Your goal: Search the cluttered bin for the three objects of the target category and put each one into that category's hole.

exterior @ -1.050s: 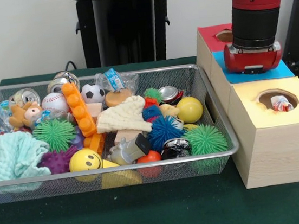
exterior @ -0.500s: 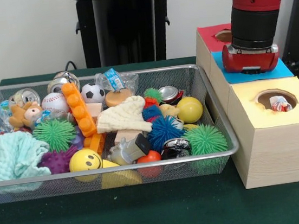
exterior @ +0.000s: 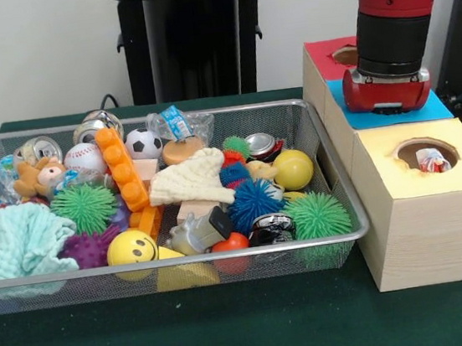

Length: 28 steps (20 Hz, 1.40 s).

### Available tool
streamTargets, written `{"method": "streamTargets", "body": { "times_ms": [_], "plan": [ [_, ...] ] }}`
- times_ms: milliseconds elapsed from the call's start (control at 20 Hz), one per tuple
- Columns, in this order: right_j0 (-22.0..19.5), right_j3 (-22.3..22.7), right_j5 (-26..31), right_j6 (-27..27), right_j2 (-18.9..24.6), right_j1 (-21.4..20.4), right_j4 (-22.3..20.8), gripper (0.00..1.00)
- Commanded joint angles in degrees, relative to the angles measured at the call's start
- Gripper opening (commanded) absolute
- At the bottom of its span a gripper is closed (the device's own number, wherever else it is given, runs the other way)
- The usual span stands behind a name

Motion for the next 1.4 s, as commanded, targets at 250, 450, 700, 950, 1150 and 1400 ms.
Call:
{"method": "streamTargets", "body": {
  "times_ms": [250, 450, 700, 950, 1150, 1400],
  "plan": [
    [-7.7, -1.0, -6.7, 8.8, 6.7, 3.3, 2.1, 1.0],
    [-8.2, -0.6, -4.7, 8.3, 6.9, 1.9, 1.9, 1.0],
    [-6.1, -1.2, -3.1, 8.7, 5.1, 1.1, 1.8, 1.0],
    [-1.4, -3.8, -2.2, 11.1, 1.3, 2.7, 2.8, 1.0],
    [0.8, -5.1, -0.4, 12.0, 0.0, 3.0, 4.2, 1.0],
    [2.4, -5.9, 3.0, 11.9, -1.3, 1.7, 5.5, 1.0]
  ]
}}
